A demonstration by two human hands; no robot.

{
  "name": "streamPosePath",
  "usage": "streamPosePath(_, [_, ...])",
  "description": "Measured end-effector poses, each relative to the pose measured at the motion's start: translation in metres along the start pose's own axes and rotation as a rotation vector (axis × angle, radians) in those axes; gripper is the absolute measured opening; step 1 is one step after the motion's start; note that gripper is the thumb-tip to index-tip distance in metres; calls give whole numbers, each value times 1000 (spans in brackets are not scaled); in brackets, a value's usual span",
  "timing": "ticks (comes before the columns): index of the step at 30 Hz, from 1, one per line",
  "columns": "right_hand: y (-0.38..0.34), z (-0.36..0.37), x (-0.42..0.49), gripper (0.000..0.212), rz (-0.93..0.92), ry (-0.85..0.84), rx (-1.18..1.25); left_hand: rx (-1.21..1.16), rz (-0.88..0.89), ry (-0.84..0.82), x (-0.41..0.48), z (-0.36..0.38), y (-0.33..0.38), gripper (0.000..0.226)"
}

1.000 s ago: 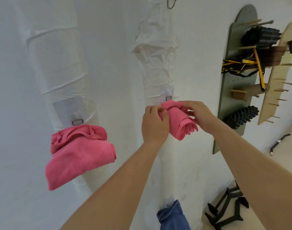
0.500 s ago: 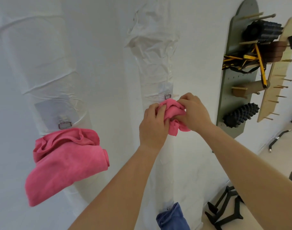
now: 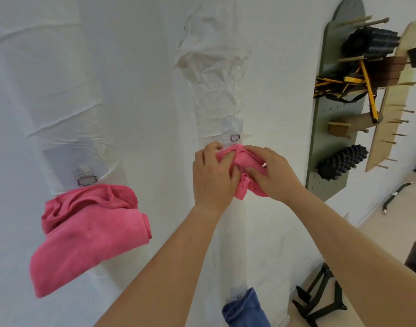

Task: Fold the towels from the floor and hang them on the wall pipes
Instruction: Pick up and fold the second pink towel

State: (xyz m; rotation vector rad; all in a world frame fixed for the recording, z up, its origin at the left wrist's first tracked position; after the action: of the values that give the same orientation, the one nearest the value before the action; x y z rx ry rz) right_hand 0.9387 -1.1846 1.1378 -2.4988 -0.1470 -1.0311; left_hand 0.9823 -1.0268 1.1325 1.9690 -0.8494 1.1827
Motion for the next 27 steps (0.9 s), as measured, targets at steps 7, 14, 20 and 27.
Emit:
streamPosePath(7, [-5, 8, 14, 29, 157, 75, 45, -177, -11, 15, -14, 2, -6, 38])
streamPosePath(14, [-4, 13, 11, 50, 196, -74, -77, -105, -139, -118, -3, -3, 9, 36])
streamPosePath(20, [-21, -21, -2, 65, 311, -242, -10, 12, -278, -372, 9, -35, 35, 49])
streamPosePath(27, [-65, -66, -17, 53, 332, -191, -121, -15, -301, -409, 12, -92, 55, 39])
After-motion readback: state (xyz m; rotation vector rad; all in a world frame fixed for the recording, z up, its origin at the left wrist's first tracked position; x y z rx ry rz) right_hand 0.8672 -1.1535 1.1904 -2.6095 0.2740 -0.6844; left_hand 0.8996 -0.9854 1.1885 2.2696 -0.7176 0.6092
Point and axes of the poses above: each hand's wrist, its own x-axis towards the middle knuckle, its own z-axis out of the palm, y = z × x, the point moved 3 cm from there along x, towards the middle knuckle, and after that the axes turned 10 degrees about -x, right-handed, at the moved point
